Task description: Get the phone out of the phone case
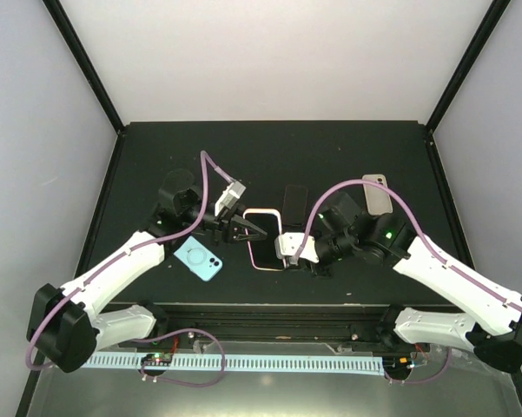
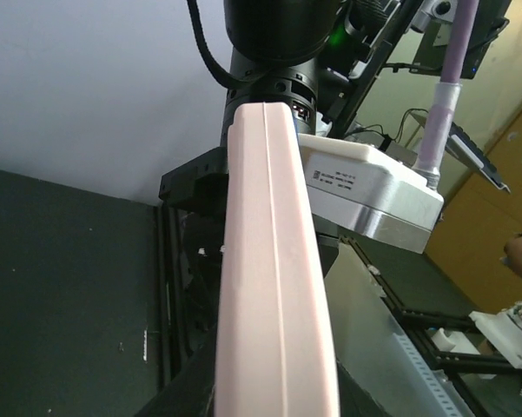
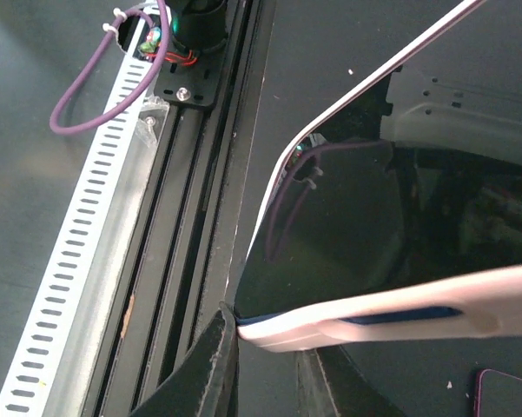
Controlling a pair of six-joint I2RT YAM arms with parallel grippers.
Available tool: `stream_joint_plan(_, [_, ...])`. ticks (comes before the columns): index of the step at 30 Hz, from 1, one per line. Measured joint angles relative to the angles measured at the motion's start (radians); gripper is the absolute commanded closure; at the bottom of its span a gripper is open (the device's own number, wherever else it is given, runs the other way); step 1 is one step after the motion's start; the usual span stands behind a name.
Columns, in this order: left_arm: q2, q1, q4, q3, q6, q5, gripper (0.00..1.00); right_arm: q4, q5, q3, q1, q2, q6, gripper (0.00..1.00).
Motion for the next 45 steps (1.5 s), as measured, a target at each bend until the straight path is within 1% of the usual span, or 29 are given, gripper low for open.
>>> stream_joint_plan(10, [0.023,0.0,0.027,0.0,-0.06,0.015,0.98,-0.011,0.055,0.012,0.014,0.011,-0.051,0.93])
stream_joint_plan(18, [0.03,0.001,0.041,0.0,-0.067,0.014,0.98,-0.004,0.1,0.012,0.02,0.012,-0.038,0.94])
stream_joint_plan(19, [0.03,0.002,0.042,0.0,-0.067,0.013,0.98,-0.002,0.107,0.012,0.021,0.012,-0.035,0.93])
stream_joint_plan(24, [0.03,0.009,0.048,0.0,-0.073,-0.006,0.98,0.049,0.203,-0.003,0.023,0.013,0.006,0.92])
stream_joint_plan(27, [0.035,0.017,0.052,0.0,-0.071,-0.039,0.99,0.095,0.272,-0.022,0.016,0.013,0.043,0.9])
stream_joint_plan(29, [0.037,0.021,0.056,0.0,-0.069,-0.065,0.98,0.116,0.306,-0.026,0.002,0.017,0.075,0.83])
stream_joint_plan(31, [0.037,0.025,0.06,0.0,-0.065,-0.092,0.98,0.128,0.316,-0.026,-0.016,0.022,0.103,0.78])
stream_joint_plan(35, [0.04,0.029,0.064,0.0,-0.066,-0.13,0.98,0.14,0.305,-0.026,-0.056,0.024,0.168,0.75])
stream_joint_plan(37, [0.041,0.029,0.064,0.0,-0.066,-0.135,0.98,0.14,0.277,-0.024,-0.074,0.03,0.2,0.71])
stream_joint_plan(39, [0.041,0.03,0.06,0.0,-0.068,-0.137,0.98,0.139,0.224,-0.019,-0.1,0.037,0.232,0.66])
stream_joint_plan(41, [0.041,0.03,0.058,0.0,-0.07,-0.135,0.98,0.141,0.166,-0.01,-0.133,0.043,0.274,0.64])
stream_joint_plan(45, [0.04,0.03,0.059,0.002,-0.075,-0.125,0.98,0.144,0.056,0.002,-0.179,0.058,0.338,0.62])
